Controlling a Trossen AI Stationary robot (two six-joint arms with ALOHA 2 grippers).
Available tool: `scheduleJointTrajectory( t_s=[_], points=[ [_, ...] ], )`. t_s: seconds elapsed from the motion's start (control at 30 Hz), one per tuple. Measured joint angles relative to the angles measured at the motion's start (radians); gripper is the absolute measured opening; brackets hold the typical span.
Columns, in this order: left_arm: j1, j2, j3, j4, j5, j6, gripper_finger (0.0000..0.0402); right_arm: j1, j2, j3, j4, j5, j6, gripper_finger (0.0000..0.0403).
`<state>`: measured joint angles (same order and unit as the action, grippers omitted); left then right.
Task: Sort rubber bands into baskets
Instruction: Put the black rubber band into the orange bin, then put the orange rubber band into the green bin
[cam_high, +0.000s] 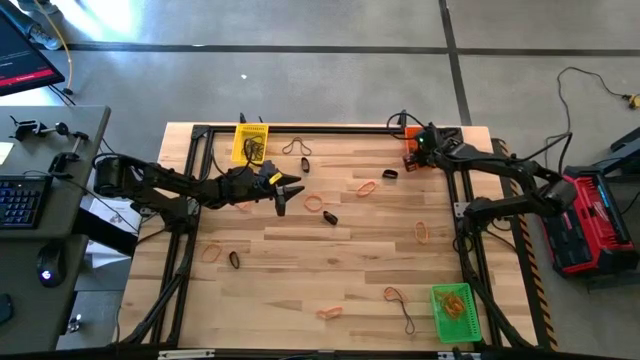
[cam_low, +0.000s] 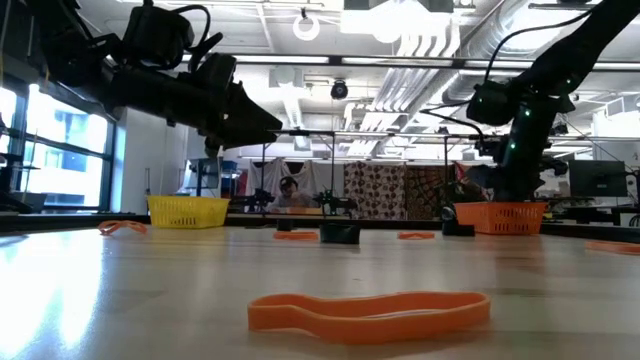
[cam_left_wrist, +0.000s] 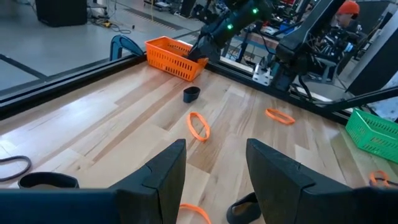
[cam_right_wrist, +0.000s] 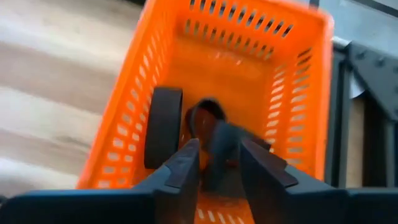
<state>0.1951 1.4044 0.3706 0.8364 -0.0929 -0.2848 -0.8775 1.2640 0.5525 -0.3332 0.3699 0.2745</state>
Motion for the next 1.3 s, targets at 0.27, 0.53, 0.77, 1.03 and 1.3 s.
scheduleJointTrajectory(
  t_s=[0.27,0.53,0.77,1.03,1.3],
  points=[
    [0.000,0.000,0.000,0.000,0.000,0.052,0.0161,0.010,-0.042,0.123,-0.098,0.032,-0.011,0.0137],
    [-0.002,0.000,0.000,0.000,0.000,0.052,0.0161,0.065,-0.161,0.127,-0.049,-0.175,-0.066,0.0138],
    [-0.002,0.000,0.000,0.000,-0.006,0.054,0.0161,0.196,-0.280,0.041,0.029,-0.135,-0.058,0.0118],
    [-0.002,0.000,0.000,-0.003,-0.008,0.053,0.0161,0.407,-0.357,-0.083,0.208,-0.194,-0.004,0.0018],
    [-0.001,0.000,0.000,-0.004,-0.004,0.060,0.0161,0.628,-0.348,-0.163,0.333,-0.282,0.040,0.0024]
  ],
)
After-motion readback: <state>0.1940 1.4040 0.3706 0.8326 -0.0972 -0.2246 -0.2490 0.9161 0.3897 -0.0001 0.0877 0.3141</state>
